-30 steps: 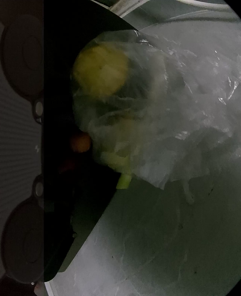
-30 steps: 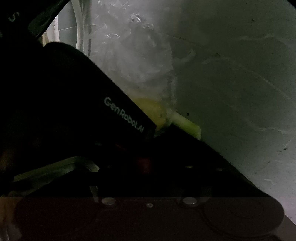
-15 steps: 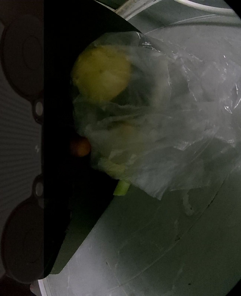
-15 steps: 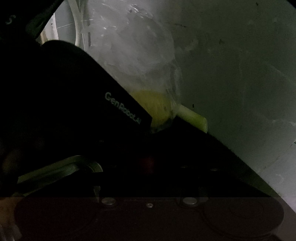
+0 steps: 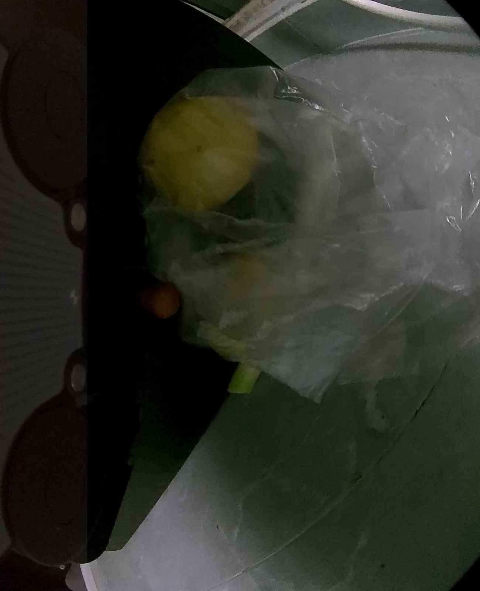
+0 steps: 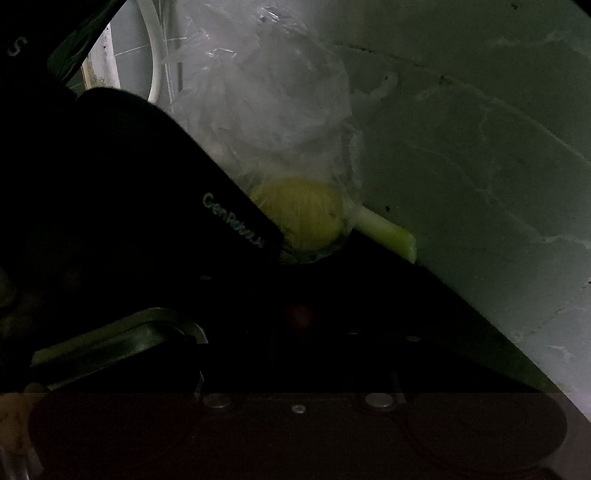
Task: Organize fruits
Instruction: 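Grasp a small orange fruit with the left tool while the right tool grasps a small red fruit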
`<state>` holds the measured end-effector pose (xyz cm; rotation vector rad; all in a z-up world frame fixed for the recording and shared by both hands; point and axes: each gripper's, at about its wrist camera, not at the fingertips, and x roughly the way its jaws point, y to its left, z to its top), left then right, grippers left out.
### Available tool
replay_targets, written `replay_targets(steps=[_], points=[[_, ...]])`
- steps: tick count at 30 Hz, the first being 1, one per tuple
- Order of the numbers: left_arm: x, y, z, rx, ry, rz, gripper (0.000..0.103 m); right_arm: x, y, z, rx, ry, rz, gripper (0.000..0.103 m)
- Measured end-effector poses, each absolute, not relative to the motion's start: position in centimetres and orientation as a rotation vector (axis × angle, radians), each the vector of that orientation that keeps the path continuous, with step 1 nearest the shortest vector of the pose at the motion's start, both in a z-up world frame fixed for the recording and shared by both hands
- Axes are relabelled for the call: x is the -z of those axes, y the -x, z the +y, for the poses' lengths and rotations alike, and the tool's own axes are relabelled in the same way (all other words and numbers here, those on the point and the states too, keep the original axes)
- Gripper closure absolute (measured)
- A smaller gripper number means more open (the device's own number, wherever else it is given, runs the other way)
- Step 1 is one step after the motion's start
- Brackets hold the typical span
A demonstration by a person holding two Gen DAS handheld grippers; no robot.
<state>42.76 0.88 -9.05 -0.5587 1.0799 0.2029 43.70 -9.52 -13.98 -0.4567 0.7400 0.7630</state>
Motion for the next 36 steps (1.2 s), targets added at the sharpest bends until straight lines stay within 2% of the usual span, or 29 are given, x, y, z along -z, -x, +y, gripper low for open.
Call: replay_targets(steps=[36], points=[[6.8,-37.5,2.2,-0.121,0.540,1.034,0.076,13.6,-41.9,-10.2,-0.612,0.512,0.612,0.079]])
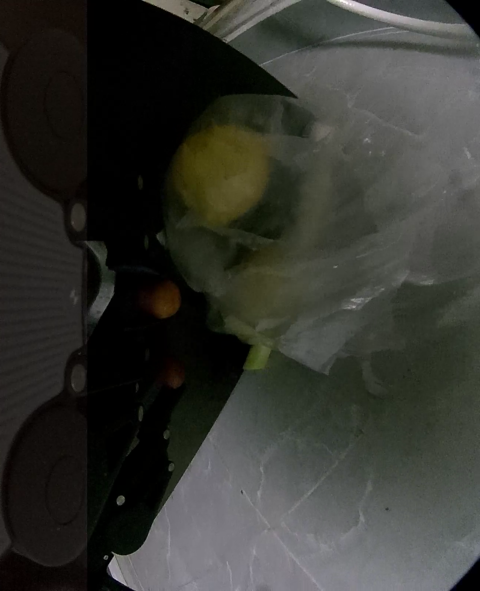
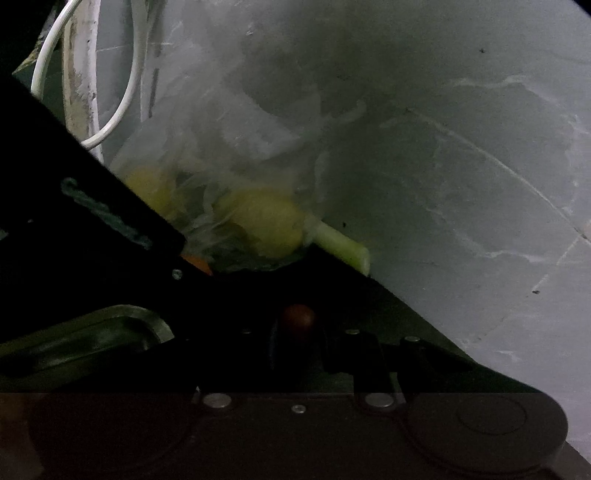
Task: Organize fruits
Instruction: 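Grasp a small orange fruit with the left tool while the right tool grasps a small red fruit, then carry both small fruits over the steel tray and open both tools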
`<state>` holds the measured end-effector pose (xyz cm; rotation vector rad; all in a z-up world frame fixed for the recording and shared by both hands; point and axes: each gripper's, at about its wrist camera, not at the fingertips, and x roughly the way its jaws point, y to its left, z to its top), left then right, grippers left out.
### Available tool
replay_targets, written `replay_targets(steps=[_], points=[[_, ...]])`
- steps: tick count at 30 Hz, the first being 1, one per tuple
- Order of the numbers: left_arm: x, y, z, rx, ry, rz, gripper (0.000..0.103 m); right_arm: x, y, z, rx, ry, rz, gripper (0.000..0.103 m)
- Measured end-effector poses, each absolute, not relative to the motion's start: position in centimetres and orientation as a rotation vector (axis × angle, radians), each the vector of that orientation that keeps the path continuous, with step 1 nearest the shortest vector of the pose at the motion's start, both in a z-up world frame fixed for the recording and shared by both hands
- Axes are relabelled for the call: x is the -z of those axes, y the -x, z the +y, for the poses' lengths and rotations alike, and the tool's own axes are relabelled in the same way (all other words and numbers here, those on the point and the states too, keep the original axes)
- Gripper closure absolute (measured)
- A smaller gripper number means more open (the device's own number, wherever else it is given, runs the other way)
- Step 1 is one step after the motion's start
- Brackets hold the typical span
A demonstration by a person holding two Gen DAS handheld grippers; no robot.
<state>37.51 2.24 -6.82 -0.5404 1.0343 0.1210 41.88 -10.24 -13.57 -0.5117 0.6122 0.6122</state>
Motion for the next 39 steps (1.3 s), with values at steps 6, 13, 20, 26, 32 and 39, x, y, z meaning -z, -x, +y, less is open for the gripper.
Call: replay_targets(steps=[6,13,20,26,32,39], points=[[5.9,-36.4,2.5,-0.100,0.540,1.009,0.076,12.6,-40.9,-10.9,-0.590,0.472,0.609,0.079],[4.3,-35.3,3.0,-0.052,0.546,0.973,0.076,10.5,-38.5,-11.8,-0.566,0.378,0.606,0.079],[2.1,-32.9,2.9,0.026,0.536,0.907,0.076,8.1,-35.9,-14.0,-0.538,0.230,0.605,0.079],[1.1,-31.4,2.5,0.118,0.530,0.883,0.076,6.6,-33.9,-16.4,-0.504,0.086,0.622,0.079],[0.8,-29.8,2.4,0.218,0.565,0.849,0.076,6.0,-31.7,-17.7,-0.456,-0.044,0.634,0.079],[1.0,-27.5,2.6,0.267,0.528,0.864,0.076,6.8,-29.1,-17.1,-0.423,-0.050,0.639,0.079]])
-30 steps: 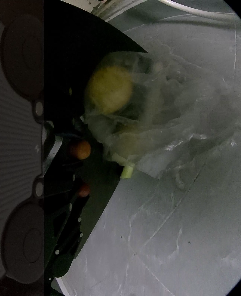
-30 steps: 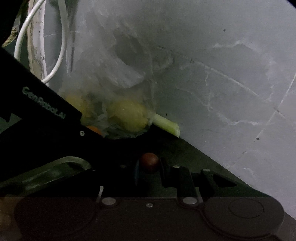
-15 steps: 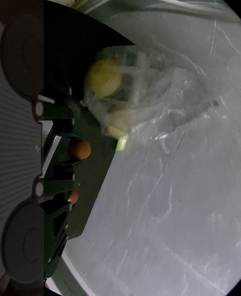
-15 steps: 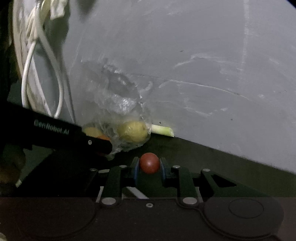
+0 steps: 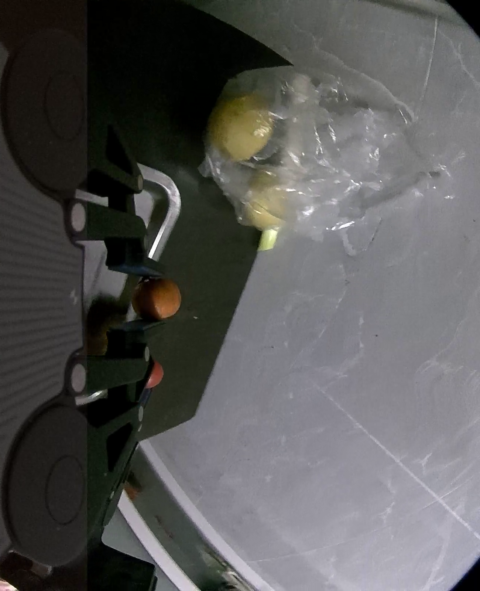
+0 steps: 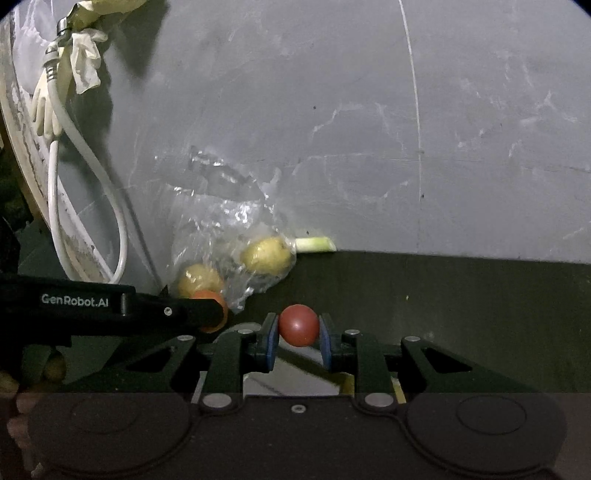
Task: Organize fruits
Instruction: 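Carry both small fruits over the steel tray and open both tools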
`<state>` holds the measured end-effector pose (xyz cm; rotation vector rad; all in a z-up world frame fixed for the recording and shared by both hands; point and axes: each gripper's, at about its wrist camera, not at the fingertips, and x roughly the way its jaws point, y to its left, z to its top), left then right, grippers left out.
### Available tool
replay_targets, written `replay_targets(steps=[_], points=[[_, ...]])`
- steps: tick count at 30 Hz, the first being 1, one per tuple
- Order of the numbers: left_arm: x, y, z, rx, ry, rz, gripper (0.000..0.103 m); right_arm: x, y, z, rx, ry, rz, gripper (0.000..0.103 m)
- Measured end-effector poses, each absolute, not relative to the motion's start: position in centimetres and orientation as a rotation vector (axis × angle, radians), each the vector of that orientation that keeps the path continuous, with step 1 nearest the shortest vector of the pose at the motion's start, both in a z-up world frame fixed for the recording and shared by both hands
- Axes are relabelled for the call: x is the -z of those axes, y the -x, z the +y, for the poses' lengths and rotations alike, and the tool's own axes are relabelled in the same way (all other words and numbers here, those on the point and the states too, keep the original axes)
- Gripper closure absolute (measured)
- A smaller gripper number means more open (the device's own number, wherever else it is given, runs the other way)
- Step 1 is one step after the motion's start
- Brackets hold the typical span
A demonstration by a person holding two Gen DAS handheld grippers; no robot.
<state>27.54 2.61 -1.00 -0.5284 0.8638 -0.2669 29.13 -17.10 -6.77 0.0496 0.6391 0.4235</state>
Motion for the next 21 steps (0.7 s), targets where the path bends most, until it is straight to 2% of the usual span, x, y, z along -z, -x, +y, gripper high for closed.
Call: replay_targets(steps=[21], points=[[4.2,-25.7,3.9,0.213,0.472,0.969,0.076,10.4,-25.2,-15.2,-0.267,0.012,0.712,0.078]])
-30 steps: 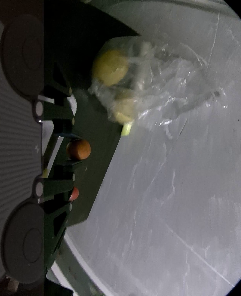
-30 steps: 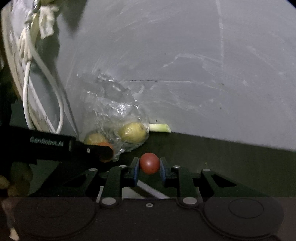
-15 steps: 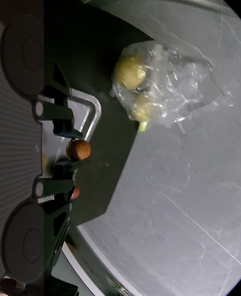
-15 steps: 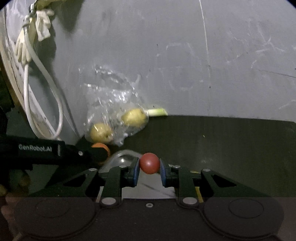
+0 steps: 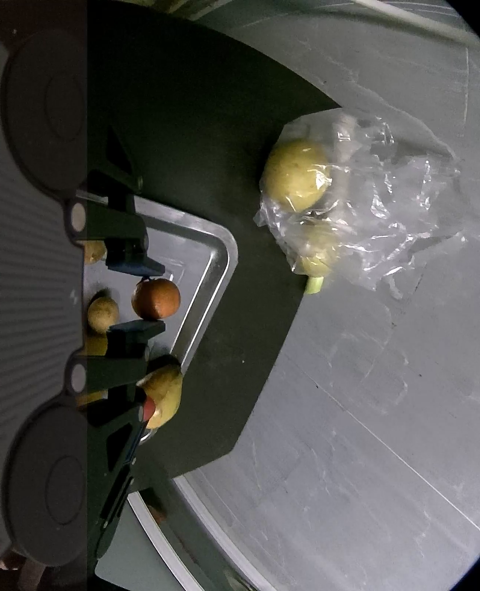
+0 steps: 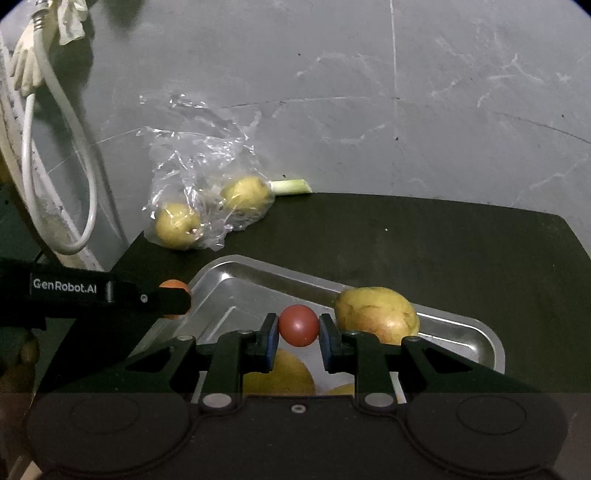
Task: Organize fruits
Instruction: 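Carry both small fruits over the steel tray and open both tools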
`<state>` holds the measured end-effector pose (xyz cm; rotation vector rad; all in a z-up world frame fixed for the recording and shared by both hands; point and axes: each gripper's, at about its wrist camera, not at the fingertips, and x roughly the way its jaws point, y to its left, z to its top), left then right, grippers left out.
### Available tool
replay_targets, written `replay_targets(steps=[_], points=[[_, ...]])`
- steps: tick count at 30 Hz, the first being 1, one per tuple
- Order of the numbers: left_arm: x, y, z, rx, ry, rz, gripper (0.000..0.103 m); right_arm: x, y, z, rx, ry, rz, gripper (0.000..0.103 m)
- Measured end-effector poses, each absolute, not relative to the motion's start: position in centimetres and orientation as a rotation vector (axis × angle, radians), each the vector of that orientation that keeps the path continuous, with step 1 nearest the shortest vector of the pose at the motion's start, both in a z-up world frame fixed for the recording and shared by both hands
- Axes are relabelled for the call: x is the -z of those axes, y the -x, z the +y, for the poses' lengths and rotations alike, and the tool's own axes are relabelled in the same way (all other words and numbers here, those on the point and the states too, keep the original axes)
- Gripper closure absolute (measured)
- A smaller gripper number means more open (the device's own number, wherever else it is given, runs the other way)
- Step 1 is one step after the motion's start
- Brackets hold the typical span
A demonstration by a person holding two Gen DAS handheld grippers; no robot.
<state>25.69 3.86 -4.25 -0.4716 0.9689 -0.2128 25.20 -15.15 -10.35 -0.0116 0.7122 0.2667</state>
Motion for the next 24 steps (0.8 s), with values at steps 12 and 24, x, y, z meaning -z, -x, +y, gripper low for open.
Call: replay_targets(steps=[12,24], points=[[5.4,-27.2,3.2,0.161,0.441,1.007,0.075,11.7,-27.2,-13.0,-0.281,0.142,0.732,0.078],[6.1,-28.1,2.9,0.120,0.433,1.034,0.076,12.1,-28.8,-13.1,-0.303,0.138,0.766,0.078]])
